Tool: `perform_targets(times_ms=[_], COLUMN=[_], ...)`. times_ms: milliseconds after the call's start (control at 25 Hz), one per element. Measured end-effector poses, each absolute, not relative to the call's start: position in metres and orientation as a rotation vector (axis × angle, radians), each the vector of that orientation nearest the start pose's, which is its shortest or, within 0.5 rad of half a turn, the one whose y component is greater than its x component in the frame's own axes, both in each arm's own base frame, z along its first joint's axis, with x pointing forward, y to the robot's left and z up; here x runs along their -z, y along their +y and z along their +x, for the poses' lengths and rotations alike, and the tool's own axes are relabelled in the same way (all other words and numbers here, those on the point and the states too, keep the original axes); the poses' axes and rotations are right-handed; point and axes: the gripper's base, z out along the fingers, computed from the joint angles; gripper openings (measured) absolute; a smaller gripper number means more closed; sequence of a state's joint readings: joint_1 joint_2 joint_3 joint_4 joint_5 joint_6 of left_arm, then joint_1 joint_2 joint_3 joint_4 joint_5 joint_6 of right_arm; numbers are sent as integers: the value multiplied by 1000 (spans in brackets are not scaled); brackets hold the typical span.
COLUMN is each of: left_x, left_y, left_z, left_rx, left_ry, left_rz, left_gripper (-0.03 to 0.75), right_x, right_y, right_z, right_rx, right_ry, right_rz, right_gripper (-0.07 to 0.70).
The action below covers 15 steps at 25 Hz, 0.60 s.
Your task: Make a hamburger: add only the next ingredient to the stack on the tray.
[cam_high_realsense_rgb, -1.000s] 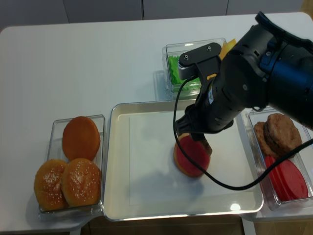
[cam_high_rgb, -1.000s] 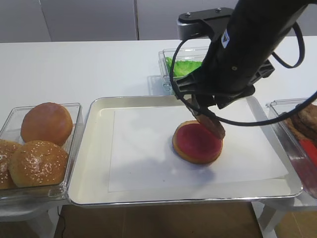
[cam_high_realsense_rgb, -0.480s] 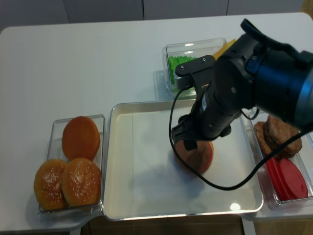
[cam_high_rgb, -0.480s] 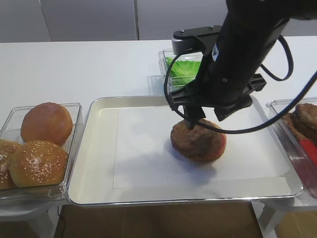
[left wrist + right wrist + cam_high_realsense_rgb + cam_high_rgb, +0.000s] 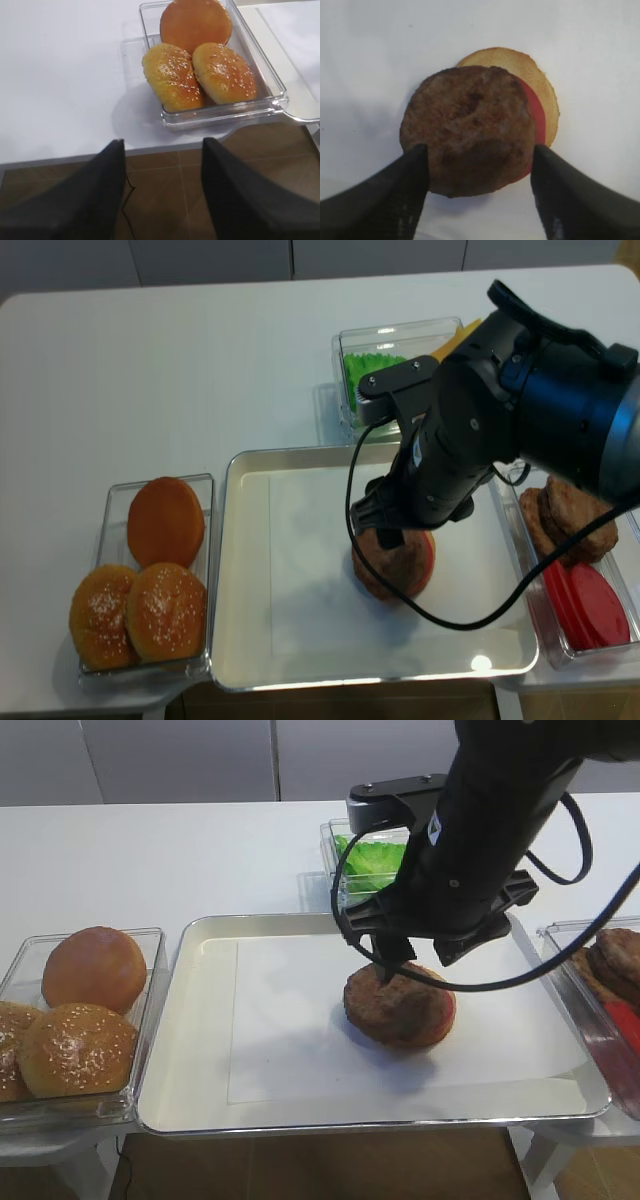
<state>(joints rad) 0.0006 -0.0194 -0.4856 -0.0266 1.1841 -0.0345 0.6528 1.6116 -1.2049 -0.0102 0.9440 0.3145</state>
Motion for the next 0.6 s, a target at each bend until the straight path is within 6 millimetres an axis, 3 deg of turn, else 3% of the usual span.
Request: perform_targets(times_ms=[320, 600], left_x=[-264, -264], left_y=[-2, -2], left_z=[-12, -12], left_rx=[52, 52], left_ry=[2163, 2163], left_rz=[-35, -35], left_gripper=[370, 370], right_x=[-282, -300], right_y=[184, 133], right_z=[249, 258], right_rx=[-162, -159], right_ry=[2743, 2791], right_rz=[-525, -422], right_gripper=[479, 478])
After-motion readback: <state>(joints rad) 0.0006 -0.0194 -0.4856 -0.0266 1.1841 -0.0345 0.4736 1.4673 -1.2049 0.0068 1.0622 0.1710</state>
